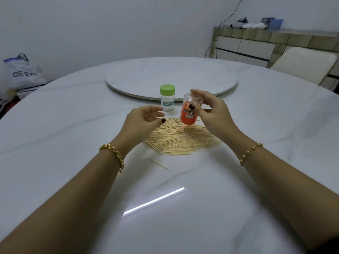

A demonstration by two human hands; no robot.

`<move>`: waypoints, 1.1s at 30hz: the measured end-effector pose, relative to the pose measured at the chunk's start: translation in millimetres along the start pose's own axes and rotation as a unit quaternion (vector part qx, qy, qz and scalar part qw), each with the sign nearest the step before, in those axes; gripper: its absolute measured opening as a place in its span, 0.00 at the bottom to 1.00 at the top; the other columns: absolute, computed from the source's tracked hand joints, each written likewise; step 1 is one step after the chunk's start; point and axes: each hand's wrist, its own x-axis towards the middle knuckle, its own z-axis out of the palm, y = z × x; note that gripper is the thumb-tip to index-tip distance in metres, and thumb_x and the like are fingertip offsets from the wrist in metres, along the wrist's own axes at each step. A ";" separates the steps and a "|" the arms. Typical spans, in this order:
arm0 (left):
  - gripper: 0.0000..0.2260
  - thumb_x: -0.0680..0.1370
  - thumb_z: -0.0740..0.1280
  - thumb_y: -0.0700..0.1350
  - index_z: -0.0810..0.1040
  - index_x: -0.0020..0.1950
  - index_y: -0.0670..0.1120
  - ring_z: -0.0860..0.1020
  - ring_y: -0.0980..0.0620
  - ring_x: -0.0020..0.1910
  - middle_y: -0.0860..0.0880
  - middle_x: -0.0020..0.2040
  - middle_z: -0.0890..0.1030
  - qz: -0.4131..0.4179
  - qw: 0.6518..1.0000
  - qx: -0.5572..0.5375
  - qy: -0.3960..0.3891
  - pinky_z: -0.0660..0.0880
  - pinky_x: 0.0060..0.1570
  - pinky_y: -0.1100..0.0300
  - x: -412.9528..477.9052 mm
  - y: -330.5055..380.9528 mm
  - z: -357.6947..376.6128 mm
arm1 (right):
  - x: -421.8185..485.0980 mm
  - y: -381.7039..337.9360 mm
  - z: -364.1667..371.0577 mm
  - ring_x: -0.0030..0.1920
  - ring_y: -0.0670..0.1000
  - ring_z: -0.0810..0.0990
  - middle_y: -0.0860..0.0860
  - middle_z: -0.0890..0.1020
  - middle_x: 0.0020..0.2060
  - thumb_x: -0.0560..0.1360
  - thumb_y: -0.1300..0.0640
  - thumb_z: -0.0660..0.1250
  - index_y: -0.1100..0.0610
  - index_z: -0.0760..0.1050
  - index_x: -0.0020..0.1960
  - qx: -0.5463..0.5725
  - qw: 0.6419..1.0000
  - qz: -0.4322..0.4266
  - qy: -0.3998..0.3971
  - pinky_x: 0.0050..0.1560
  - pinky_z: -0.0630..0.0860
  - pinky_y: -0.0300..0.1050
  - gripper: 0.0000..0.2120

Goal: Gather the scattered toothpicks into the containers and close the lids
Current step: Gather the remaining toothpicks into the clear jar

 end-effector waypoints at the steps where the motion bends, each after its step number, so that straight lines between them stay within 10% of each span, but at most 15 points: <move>1: 0.15 0.74 0.72 0.41 0.78 0.61 0.47 0.81 0.59 0.50 0.53 0.51 0.83 0.002 1.000 0.009 -0.001 0.76 0.52 0.67 5.9 2.4 -0.7 | 8.3 3.7 0.4 0.61 0.44 0.73 0.47 0.77 0.62 0.77 0.64 0.64 0.52 0.72 0.67 -0.008 1.000 0.000 0.008 0.51 0.73 0.27 0.19; 16: 0.34 0.70 0.76 0.45 0.62 0.72 0.45 0.71 0.51 0.63 0.48 0.67 0.71 -0.012 0.990 0.044 0.132 0.71 0.62 0.57 115.3 -28.3 49.1 | 77.9 64.7 32.4 0.70 0.49 0.66 0.55 0.69 0.70 0.76 0.71 0.60 0.54 0.68 0.71 -0.123 0.992 -0.032 0.004 0.70 0.62 0.36 0.26; 22: 0.26 0.71 0.75 0.46 0.71 0.65 0.43 0.74 0.57 0.50 0.49 0.58 0.78 -0.012 0.993 0.046 0.112 0.69 0.44 0.73 116.6 -30.8 53.7 | 76.5 70.4 28.4 0.54 0.42 0.73 0.50 0.73 0.63 0.74 0.73 0.62 0.48 0.55 0.77 -0.107 0.994 -0.006 -0.008 0.52 0.68 0.23 0.38; 27: 0.24 0.71 0.75 0.46 0.72 0.64 0.43 0.73 0.57 0.52 0.52 0.55 0.76 0.018 0.992 0.056 0.116 0.69 0.43 0.76 94.0 -21.1 44.0 | 63.4 61.7 25.5 0.72 0.49 0.63 0.53 0.66 0.72 0.75 0.70 0.60 0.57 0.61 0.75 -0.096 0.994 -0.037 0.039 0.71 0.65 0.50 0.30; 33: 0.25 0.70 0.75 0.47 0.72 0.64 0.45 0.71 0.49 0.59 0.49 0.58 0.75 0.113 0.977 0.135 0.119 0.67 0.56 0.61 47.1 -12.0 39.5 | 33.2 29.3 21.4 0.58 0.45 0.74 0.50 0.76 0.57 0.75 0.66 0.60 0.57 0.74 0.61 -0.069 0.980 -0.118 0.143 0.58 0.74 0.44 0.16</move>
